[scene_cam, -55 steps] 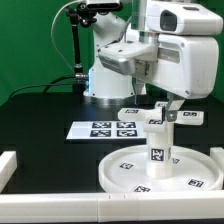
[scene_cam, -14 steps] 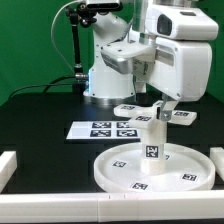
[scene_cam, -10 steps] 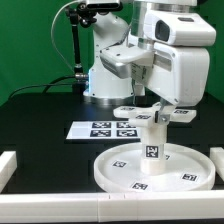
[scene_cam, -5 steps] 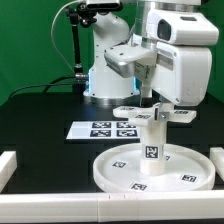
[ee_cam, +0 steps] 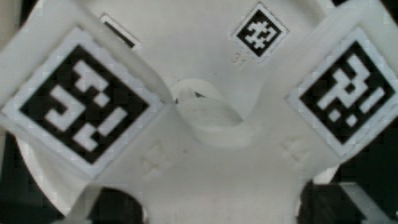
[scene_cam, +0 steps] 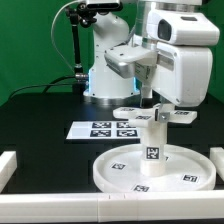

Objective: Assemble round table

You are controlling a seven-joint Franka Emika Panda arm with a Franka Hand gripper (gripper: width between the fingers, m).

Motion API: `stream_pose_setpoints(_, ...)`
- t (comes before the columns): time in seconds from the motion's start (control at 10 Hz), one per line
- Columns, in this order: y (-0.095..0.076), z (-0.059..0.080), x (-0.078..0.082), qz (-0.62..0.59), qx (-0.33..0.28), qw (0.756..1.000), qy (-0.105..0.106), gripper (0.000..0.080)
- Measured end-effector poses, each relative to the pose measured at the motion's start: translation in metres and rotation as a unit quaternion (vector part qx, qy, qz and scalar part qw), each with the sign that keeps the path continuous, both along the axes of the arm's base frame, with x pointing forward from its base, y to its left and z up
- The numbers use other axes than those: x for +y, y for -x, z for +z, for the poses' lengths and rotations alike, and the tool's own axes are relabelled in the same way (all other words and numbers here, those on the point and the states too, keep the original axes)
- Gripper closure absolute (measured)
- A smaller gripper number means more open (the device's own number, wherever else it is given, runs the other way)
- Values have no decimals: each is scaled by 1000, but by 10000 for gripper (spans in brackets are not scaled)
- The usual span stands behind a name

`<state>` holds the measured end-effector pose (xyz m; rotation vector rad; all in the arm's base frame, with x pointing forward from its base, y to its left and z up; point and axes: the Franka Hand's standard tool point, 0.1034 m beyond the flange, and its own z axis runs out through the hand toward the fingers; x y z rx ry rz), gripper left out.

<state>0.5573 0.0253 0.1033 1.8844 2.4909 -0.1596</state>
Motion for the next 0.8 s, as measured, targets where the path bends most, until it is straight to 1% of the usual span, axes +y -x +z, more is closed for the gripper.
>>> stream_pose_setpoints(0.2, 0, 0, 1, -4, 0, 1000, 0, 367)
stream_pose_setpoints(0.4, 1, 0, 1, -94, -6, 996, 5, 367)
stream_pose_setpoints(0.6, 1, 0, 0, -143, -10, 990, 8, 367)
stream_pose_setpoints(0.7, 2, 1, 1, -230, -13, 973, 10, 367)
stream_pose_setpoints(0.8, 5, 1, 1, -318, -10, 948, 17, 367)
